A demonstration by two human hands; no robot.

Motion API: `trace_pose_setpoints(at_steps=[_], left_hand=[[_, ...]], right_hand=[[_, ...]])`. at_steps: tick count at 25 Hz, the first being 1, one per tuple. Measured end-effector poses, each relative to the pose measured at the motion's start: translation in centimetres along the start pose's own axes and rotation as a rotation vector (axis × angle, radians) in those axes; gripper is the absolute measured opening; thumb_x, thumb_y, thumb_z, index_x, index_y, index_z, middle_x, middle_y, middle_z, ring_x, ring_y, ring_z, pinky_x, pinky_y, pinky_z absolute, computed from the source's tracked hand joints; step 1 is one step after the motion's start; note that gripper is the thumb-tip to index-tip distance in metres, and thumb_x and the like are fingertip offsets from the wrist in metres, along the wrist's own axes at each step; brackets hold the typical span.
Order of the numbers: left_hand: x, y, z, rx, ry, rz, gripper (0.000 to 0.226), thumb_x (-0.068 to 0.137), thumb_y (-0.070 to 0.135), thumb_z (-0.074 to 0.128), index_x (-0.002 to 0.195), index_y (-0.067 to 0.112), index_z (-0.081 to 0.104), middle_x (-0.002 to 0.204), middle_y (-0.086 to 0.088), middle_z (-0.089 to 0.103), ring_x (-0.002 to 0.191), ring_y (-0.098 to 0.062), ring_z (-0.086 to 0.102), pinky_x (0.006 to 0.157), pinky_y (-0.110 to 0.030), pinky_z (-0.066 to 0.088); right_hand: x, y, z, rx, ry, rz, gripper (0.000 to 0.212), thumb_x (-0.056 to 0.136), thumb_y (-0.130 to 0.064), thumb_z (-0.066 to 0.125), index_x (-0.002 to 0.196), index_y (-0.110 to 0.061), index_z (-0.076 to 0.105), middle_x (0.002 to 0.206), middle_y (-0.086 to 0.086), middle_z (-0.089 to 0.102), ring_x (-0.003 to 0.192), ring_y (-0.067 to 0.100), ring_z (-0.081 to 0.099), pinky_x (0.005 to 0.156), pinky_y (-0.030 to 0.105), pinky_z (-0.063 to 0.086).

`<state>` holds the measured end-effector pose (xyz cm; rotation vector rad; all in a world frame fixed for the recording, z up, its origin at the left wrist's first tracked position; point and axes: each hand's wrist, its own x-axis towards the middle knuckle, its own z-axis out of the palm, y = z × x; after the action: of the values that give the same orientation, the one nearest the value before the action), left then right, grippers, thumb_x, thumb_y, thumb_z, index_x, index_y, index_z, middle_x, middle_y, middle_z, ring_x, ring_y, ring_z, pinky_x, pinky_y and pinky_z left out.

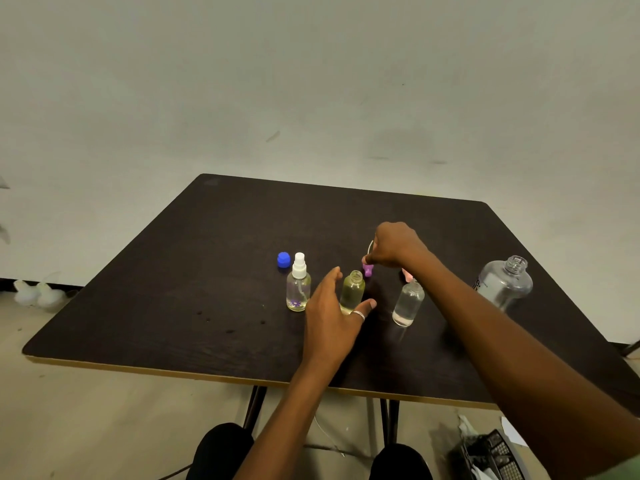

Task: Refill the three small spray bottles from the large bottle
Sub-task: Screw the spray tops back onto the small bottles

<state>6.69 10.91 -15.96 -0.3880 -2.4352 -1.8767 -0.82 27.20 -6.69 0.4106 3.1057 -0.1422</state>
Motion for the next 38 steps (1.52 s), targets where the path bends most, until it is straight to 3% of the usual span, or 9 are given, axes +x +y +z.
trace_pose_setpoints(at_steps=[4,7,11,17,20,24,28,33,38], left_hand=[[0.2,-1.0,0.5,-0.016,0.015,0.040,0.057,0.079,0.032,0.082,0.130,0.026,0.055,0.119,0.010,0.067,0.107,-0.003,0.064,0.092,-0.029,0.056],[0.1,-1.0,0.4,-0.030,0.011,0.072,0.040,0.083,0.027,0.078,0.119,0.030,0.060,0.106,0.014,0.068,0.097,-0.001,0.066,0.084,-0.026,0.058],[0.0,-0.9,0.2,-0.039,0.008,0.102,0.037,0.084,0.026,0.077,0.117,0.031,0.060,0.105,0.014,0.068,0.095,0.000,0.066,0.082,-0.021,0.057],[-0.2,-1.2,-0.1,-0.043,0.050,0.097,0.037,0.084,0.025,0.078,0.117,0.028,0.061,0.105,0.011,0.069,0.095,-0.002,0.066,0.080,-0.020,0.056],[-0.6,-1.1,-0.6,-0.039,0.080,0.067,0.037,0.083,0.026,0.078,0.116,0.028,0.061,0.105,0.012,0.069,0.094,-0.003,0.066,0.076,-0.013,0.052],[-1.0,-0.8,-1.3,-0.032,0.079,0.039,0.038,0.083,0.026,0.079,0.116,0.028,0.061,0.107,0.012,0.068,0.095,-0.002,0.065,0.076,-0.010,0.049],[-1.1,-0.9,-1.4,-0.036,0.075,0.046,0.036,0.083,0.027,0.079,0.115,0.030,0.061,0.105,0.013,0.068,0.094,0.000,0.065,0.076,-0.009,0.049],[-0.9,-1.2,-1.4,-0.046,0.074,0.049,0.038,0.083,0.027,0.079,0.116,0.027,0.062,0.105,0.013,0.068,0.095,0.001,0.065,0.075,-0.009,0.049],[-1.0,-1.1,-1.6,-0.068,0.060,0.066,0.037,0.083,0.025,0.079,0.116,0.026,0.062,0.104,0.016,0.067,0.095,0.012,0.061,0.075,-0.004,0.047]], right_hand=[[1.0,-0.7,0.5,-0.030,-0.046,0.006,0.034,0.082,-0.039,0.073,0.078,-0.009,0.058,0.069,0.004,0.056,0.073,0.022,0.063,0.070,0.032,0.055],[1.2,-1.6,1.2,-0.050,-0.105,0.006,0.025,0.084,-0.029,0.073,0.076,-0.009,0.060,0.067,0.003,0.058,0.065,0.017,0.060,0.066,0.032,0.053],[0.7,-2.3,1.8,-0.097,-0.079,-0.011,0.014,0.083,-0.010,0.069,0.076,-0.007,0.057,0.069,0.005,0.056,0.065,0.018,0.060,0.059,0.030,0.049],[-0.7,-2.3,-1.3,0.037,-0.075,-0.159,0.015,0.076,-0.024,0.077,0.078,-0.012,0.068,0.082,0.004,0.069,0.079,0.019,0.066,0.075,0.036,0.058],[-3.0,-2.0,-4.6,0.107,-0.023,-0.277,0.008,0.080,-0.022,0.073,0.084,-0.016,0.071,0.084,-0.005,0.071,0.082,0.011,0.065,0.076,0.030,0.053],[-6.6,-2.7,-9.0,0.214,-0.066,-0.393,0.011,0.082,-0.016,0.072,0.092,-0.021,0.072,0.083,-0.012,0.070,0.068,-0.006,0.062,0.069,0.018,0.047],[-8.8,-3.1,-12.0,0.193,-0.028,-0.475,0.015,0.084,-0.018,0.070,0.096,-0.025,0.072,0.090,-0.013,0.070,0.084,0.001,0.063,0.073,0.017,0.048],[-9.5,-3.5,-12.5,0.114,-0.041,-0.486,0.015,0.084,-0.021,0.072,0.099,-0.024,0.070,0.091,-0.011,0.069,0.086,0.004,0.064,0.076,0.021,0.050],[-9.5,-4.3,-10.7,0.034,-0.079,-0.510,0.018,0.086,-0.014,0.070,0.102,-0.020,0.070,0.094,-0.010,0.067,0.088,0.006,0.062,0.078,0.022,0.050]])
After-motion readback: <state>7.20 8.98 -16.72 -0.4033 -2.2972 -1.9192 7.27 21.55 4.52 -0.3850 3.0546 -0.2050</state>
